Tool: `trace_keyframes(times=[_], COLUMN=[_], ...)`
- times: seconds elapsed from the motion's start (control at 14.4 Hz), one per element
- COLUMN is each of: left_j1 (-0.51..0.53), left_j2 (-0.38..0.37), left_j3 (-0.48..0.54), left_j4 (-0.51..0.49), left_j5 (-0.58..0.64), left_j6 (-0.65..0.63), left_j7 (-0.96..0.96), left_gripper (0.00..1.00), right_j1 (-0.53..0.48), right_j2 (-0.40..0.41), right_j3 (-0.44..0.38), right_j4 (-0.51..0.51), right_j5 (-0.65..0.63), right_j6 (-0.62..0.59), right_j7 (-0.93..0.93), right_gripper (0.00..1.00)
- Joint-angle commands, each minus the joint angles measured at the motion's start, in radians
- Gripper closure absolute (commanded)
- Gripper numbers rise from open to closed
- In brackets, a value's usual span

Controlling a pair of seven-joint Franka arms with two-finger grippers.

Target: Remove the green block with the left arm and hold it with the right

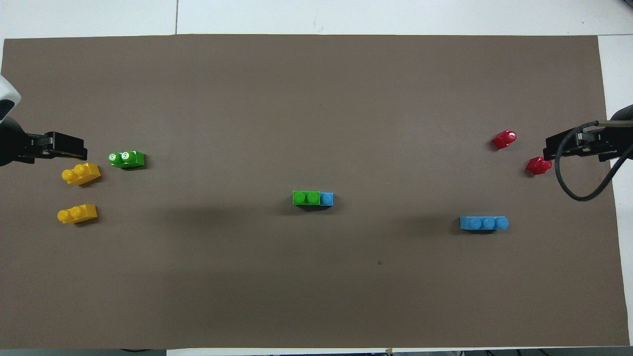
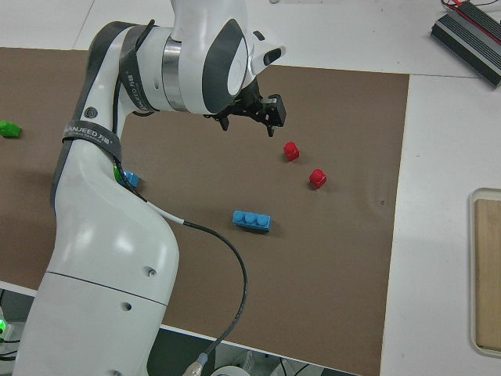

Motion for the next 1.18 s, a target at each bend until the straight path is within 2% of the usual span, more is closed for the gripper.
trace_keyframes(times=[0.0,0.49,0.63,1.11], left_j1=[-0.005,-0.005,-0.005,-0.068], left_j2=[-0.019,-0.023,-0.043,-0.088], left_j3=[0.004,0.004,0.004,0.003], left_j4=[-0.022,-0.028,-0.069,-0.177], left_j5=[-0.011,-0.011,-0.011,-0.011], left_j6=[0.013,0.010,0.023,0.083], left_j7=[-0.002,-0.003,-0.017,-0.417], left_gripper=[0.00,0.00,0.00,0.00], right_j1=[-0.018,-0.018,-0.013,-0.029], right_j2=[-0.021,-0.021,-0.021,-0.019], right_j3=[0.012,0.012,0.014,0.012], right_j4=[-0.019,-0.019,-0.019,-0.017], right_j5=[-0.006,-0.006,-0.006,0.013], right_j6=[-0.005,-0.002,-0.007,0.012], right_j7=[-0.017,-0.016,-0.017,-0.007], right_gripper=[0.00,0.00,0.00,0.00])
